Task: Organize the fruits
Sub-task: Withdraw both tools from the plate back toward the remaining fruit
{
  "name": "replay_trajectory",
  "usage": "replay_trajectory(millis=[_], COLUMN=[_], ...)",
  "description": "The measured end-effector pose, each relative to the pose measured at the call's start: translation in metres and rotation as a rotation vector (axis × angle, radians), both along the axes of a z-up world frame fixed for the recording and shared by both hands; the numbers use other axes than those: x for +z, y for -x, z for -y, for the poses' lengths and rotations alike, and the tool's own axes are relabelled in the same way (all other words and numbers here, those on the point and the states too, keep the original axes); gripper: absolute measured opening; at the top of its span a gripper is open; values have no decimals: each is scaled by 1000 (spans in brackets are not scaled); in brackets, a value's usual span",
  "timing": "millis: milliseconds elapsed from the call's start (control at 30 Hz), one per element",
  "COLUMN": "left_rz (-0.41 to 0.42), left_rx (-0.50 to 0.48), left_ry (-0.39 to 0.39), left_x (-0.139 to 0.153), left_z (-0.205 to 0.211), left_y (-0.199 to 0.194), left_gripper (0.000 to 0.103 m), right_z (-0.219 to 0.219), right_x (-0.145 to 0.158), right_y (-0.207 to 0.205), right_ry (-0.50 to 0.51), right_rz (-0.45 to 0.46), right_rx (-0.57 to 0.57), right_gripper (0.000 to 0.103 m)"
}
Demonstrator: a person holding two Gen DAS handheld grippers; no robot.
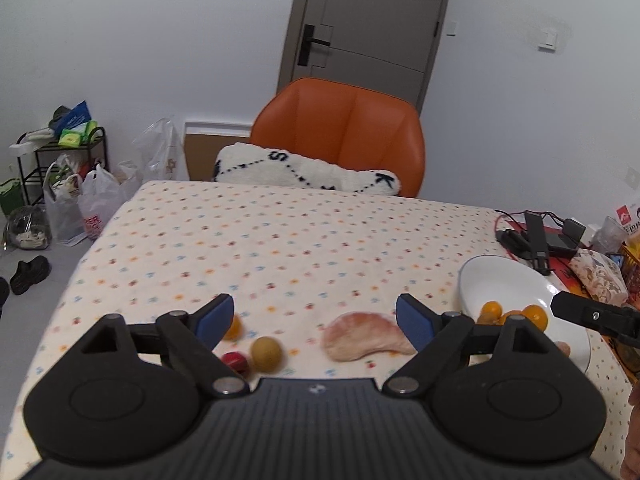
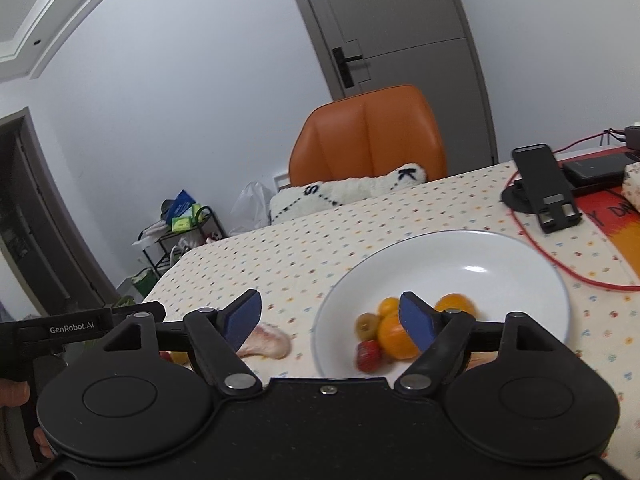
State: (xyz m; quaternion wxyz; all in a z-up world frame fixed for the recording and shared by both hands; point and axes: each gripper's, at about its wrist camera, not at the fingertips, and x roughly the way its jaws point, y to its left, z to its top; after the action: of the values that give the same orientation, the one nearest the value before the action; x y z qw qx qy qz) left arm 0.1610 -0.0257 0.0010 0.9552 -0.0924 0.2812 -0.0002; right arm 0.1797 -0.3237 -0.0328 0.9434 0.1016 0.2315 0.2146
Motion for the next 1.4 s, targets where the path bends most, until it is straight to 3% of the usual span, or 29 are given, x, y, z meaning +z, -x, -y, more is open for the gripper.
replay_trajectory(millis=[400, 633, 1167, 1400], left_rz=[-3, -18, -30, -41], left_rx=[38, 37, 24, 12], left_ry=[-7, -1, 13, 22], left_x=[-5, -9, -20, -28], left_z=[-40, -54, -69, -68], left_y=[25, 34, 40, 33], left_gripper=[91, 92, 91, 81], right_z=[-33, -51, -87, -100], right_x=[-2, -1, -8, -15], right_y=[13, 19, 21, 14], right_ry=[22, 39, 82, 98], right_rz=[0, -8, -37, -57], right_rx=[24, 42, 86, 100], right_gripper=[93, 98, 98, 98])
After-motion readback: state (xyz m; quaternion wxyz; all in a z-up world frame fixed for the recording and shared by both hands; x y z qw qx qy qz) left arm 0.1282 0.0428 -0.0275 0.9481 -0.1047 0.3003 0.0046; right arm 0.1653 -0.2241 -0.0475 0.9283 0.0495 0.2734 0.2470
